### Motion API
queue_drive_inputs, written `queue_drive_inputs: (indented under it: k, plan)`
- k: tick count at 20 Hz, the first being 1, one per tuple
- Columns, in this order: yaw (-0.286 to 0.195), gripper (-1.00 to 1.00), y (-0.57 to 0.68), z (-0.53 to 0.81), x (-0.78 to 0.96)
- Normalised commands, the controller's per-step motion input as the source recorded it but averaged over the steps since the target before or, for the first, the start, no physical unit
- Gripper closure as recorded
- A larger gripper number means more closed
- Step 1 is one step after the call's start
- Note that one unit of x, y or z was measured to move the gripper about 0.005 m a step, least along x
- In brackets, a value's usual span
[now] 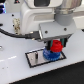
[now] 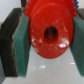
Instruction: Insert the blue gear onto the right peg, followed by the red gear
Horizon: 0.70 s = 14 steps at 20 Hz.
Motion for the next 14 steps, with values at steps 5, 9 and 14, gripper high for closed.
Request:
queue_drive_inputs:
  k: [5,9,14]
  plan:
    - [0.000,1.00,-0.09,0.04,0.07]
    - [0.000,1.00,-0.03,0.15,0.03]
    - [0.000,1.00,-0.12,0.34,-0.01]
